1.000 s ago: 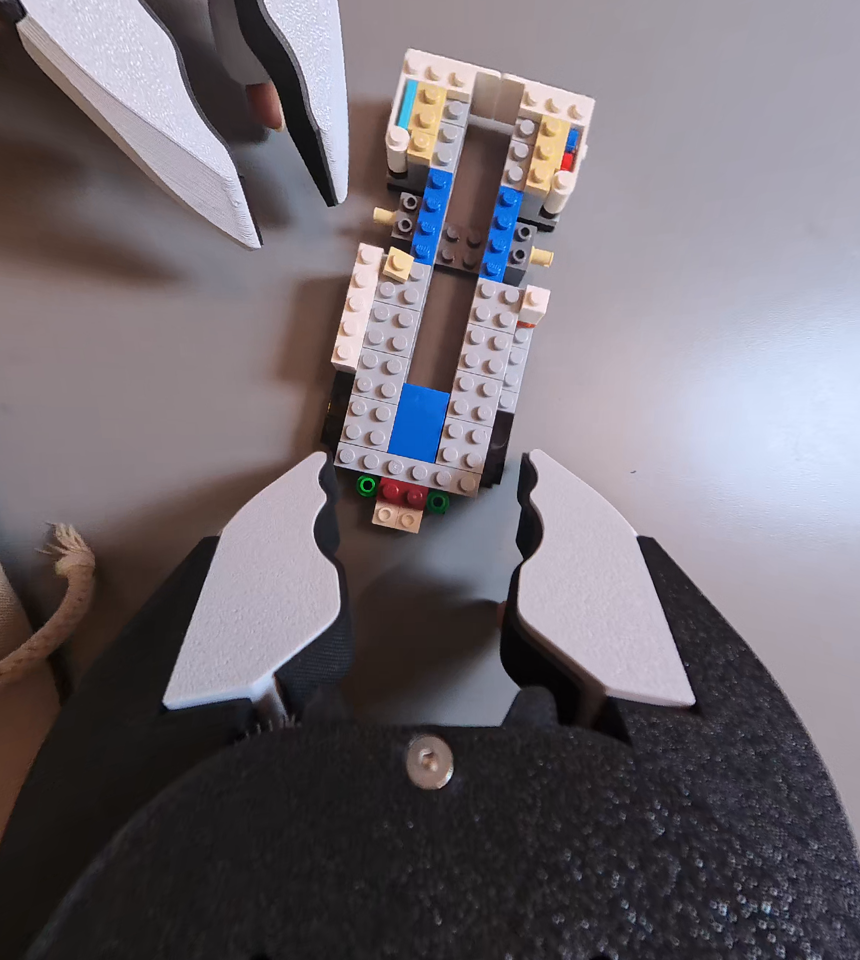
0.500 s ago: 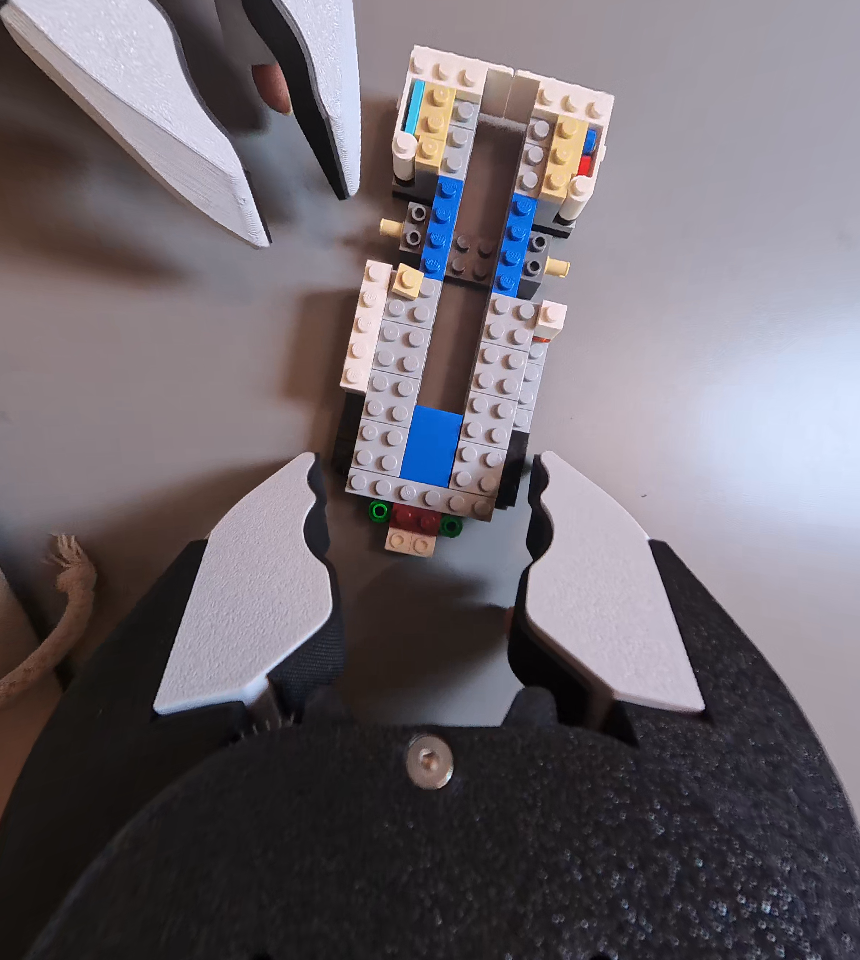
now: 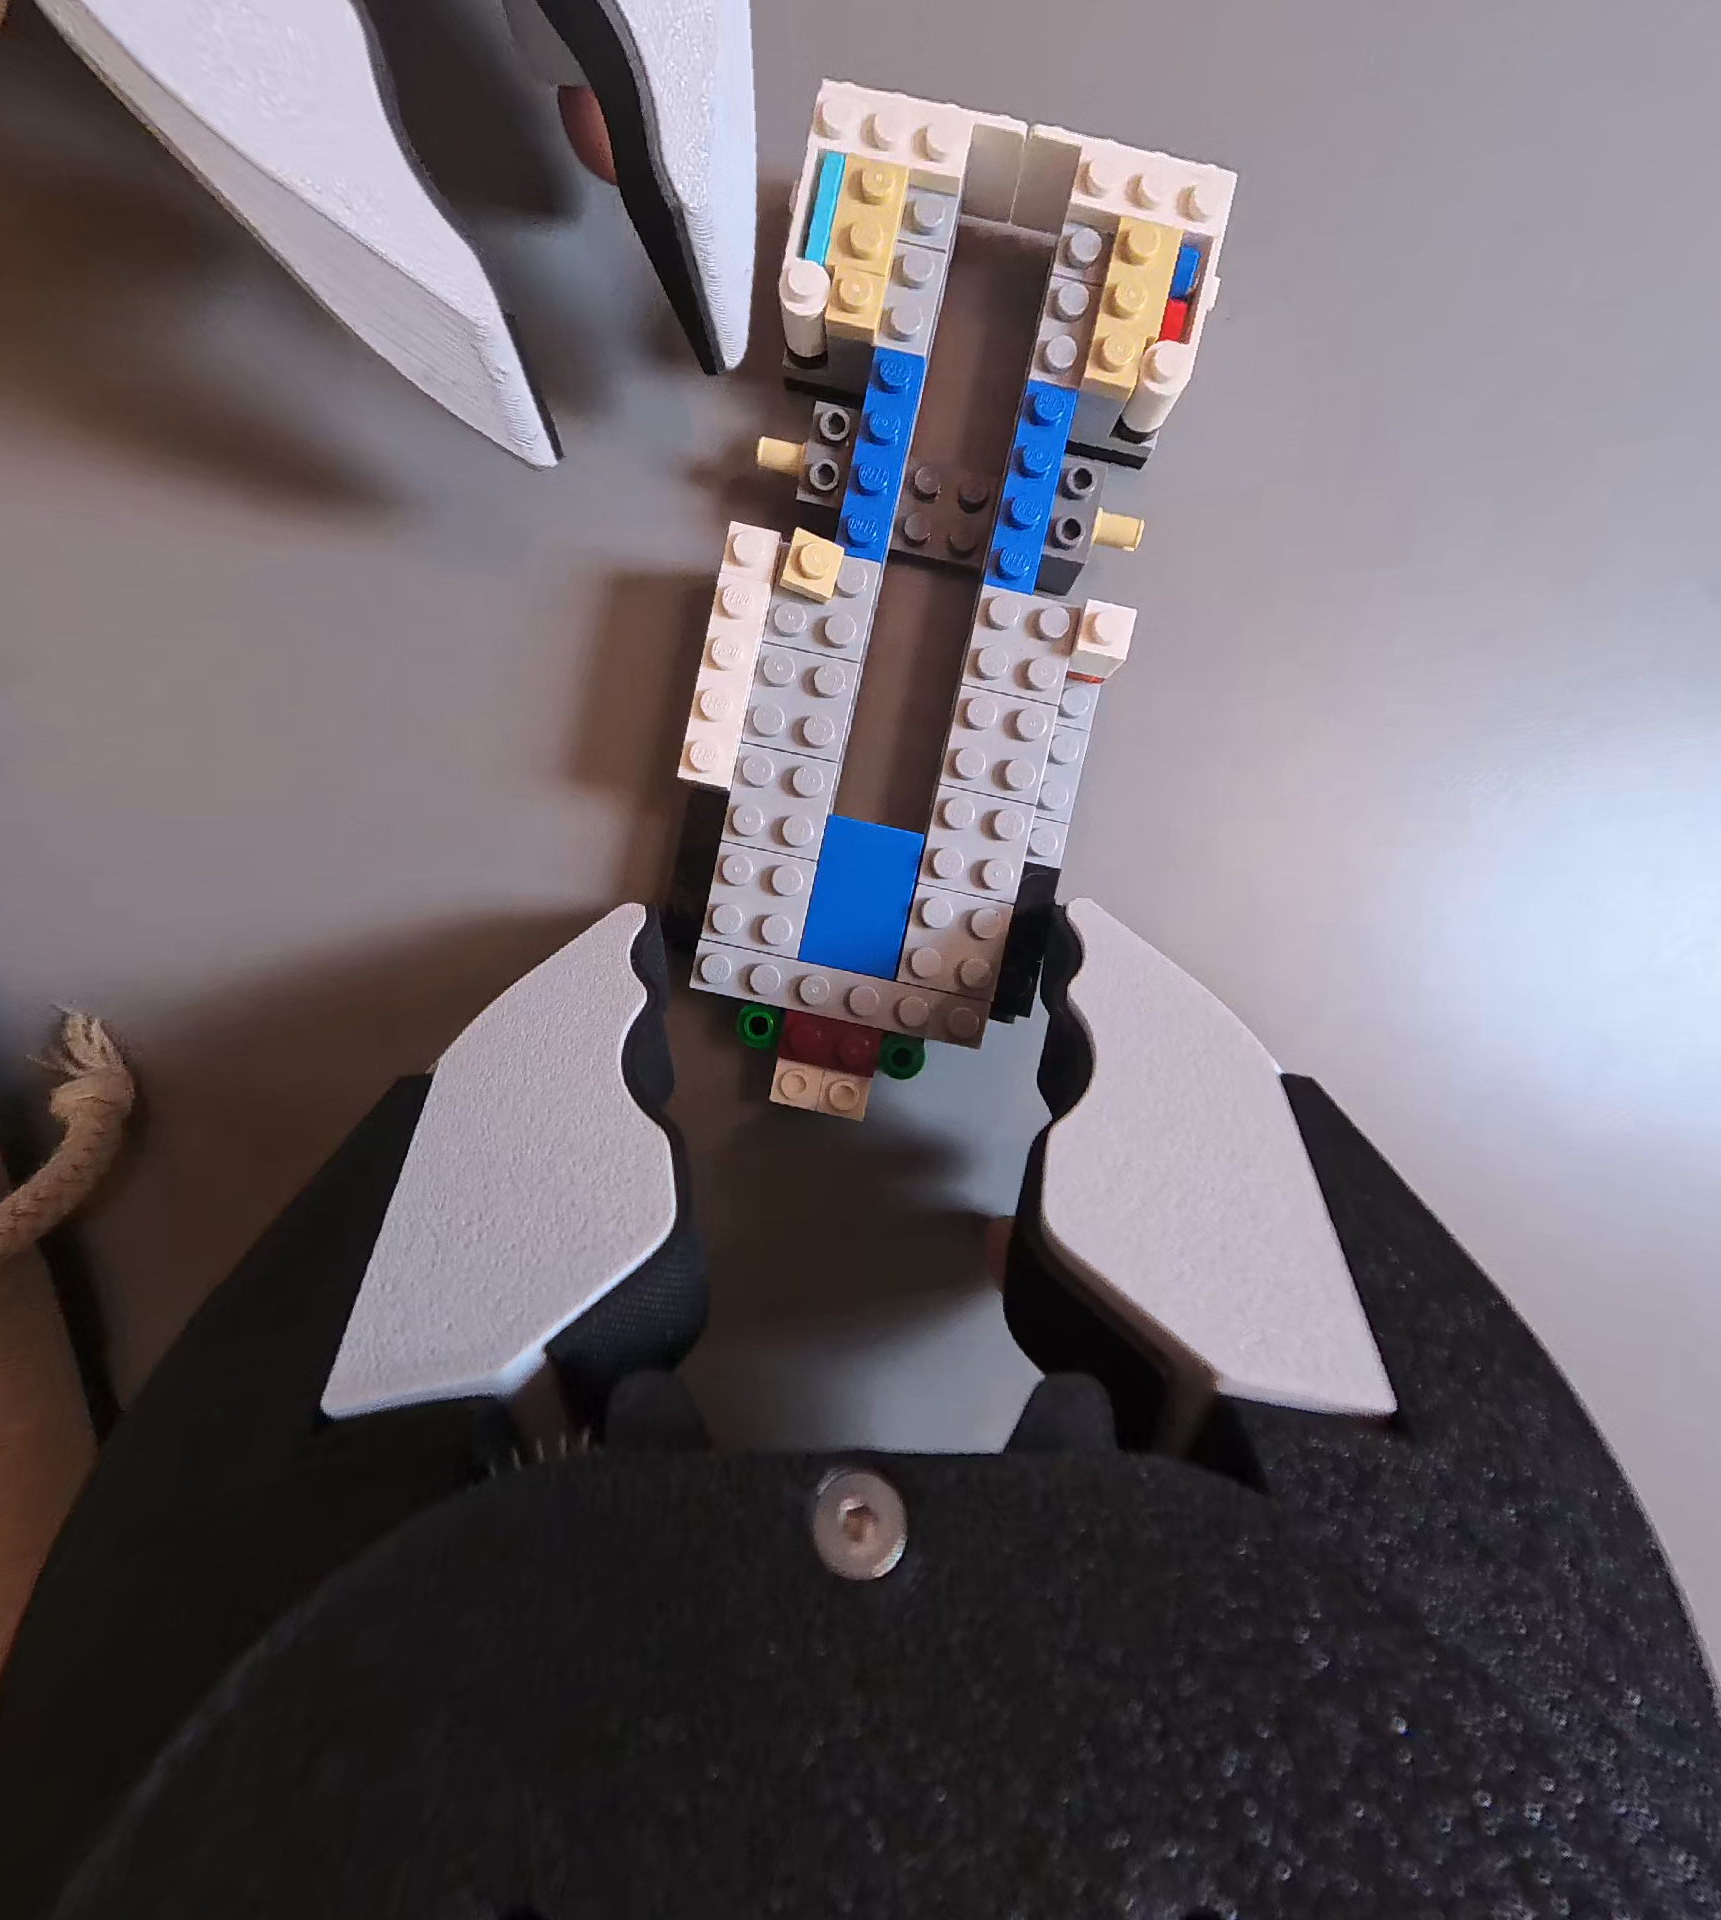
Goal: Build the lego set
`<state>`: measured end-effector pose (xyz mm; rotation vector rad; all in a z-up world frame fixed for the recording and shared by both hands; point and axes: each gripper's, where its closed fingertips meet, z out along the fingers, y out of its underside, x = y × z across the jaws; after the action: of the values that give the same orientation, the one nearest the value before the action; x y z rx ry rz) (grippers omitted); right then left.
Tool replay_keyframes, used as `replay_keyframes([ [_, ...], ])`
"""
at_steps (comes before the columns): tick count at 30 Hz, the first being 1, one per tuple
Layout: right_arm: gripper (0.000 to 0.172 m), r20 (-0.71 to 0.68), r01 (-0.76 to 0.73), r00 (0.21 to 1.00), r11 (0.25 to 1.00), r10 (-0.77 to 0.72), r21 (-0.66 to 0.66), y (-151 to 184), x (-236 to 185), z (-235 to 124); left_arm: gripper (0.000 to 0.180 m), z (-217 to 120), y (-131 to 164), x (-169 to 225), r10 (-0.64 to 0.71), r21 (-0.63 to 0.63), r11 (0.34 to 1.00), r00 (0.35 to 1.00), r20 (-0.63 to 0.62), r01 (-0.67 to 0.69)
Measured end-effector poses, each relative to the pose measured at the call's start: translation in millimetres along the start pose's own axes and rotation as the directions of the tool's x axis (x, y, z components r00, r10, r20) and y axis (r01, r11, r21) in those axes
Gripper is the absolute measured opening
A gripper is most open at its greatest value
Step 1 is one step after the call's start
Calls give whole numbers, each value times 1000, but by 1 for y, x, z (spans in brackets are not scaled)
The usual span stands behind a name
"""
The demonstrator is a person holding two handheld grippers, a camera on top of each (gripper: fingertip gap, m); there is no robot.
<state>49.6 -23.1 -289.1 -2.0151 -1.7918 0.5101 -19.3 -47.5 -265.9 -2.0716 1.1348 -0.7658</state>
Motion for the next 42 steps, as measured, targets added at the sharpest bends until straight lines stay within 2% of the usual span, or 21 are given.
replay_keyframes([
  [11, 70, 33, 38, 999, 999, -38, 8, -8, 18, 4, 33, -7, -6, -21, 123, 29, 991, 980, 154, -129],
  [17, 70, 51, 29, 998, 999, -30, 21, -17, 28, 1, 40, -11, -11, -37, 251, 19, 963, 923, 292, -268],
  [26, 70, 62, 43, 997, 998, -45, 35, -21, 30, 2, 41, -7, -16, -42, 481, -112, 868, 761, 436, -484],
  [33, 70, 86, 22, 996, 998, -27, 55, -27, 29, -1, 42, 6, -19, -46, 699, -311, 703, 542, 467, -639],
  [36, 70, 99, 10, 995, 998, -16, 57, -28, 29, -2, 42, 11, -19, -48, 754, -375, 644, 472, 457, -667],
  [42, 70, 112, -3, 994, 998, -4, 59, -30, 28, -2, 37, 14, -20, -48, 796, -423, 588, 402, 452, -690],
])
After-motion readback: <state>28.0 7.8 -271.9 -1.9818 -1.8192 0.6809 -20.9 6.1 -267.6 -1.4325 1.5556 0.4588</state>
